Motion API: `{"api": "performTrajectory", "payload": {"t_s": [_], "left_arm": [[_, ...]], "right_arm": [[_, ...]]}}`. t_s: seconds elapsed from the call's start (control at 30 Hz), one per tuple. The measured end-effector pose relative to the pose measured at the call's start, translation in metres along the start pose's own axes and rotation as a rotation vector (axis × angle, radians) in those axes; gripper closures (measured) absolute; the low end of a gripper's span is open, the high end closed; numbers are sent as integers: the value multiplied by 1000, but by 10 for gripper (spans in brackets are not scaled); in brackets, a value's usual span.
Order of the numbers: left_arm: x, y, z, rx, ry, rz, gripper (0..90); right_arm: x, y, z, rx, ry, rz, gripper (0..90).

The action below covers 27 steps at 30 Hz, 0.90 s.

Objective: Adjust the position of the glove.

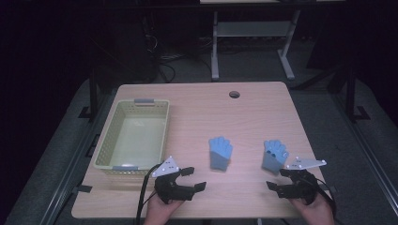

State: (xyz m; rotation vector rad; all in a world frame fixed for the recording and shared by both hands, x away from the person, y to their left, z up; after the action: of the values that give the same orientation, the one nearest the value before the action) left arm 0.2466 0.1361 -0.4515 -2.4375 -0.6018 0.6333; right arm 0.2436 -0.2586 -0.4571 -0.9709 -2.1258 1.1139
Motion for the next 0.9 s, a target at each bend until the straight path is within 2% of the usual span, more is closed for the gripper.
{"api": "performTrajectory", "payload": {"t_s": [0.27, 0.43, 0.57, 0.6, 0.7, 0.9], "left_arm": [[-4, 3, 0, 5, 11, -7, 237], [-5, 2, -1, 6, 31, -9, 238], [-5, 0, 0, -16, 31, -13, 237], [-4, 0, 0, -19, 32, -14, 237], [-2, -3, 0, -29, 17, -16, 237], [-2, -6, -2, -46, 14, -18, 237]], "right_arm": [[5, -1, 0, -3, -19, -5, 252], [7, -4, 0, -2, -21, 1, 247], [8, -6, -3, -3, -21, 21, 237], [8, -7, -5, -8, -24, 11, 237], [8, -10, -14, -11, -50, 22, 237], [5, -13, -27, -10, -45, 14, 237]]}}
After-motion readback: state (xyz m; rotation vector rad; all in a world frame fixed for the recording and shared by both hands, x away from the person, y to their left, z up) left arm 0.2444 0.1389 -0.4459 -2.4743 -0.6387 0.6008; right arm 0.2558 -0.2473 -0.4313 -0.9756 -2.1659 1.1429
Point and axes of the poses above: each handheld gripper's, and its own axes: y roughly forward along the jaws, z roughly out of its underside, x roughly to its left, the point moved 1 cm from there along y, roughly forward along the jaws, and after that the axes turned 12 degrees about x, right-handed, at the moved point
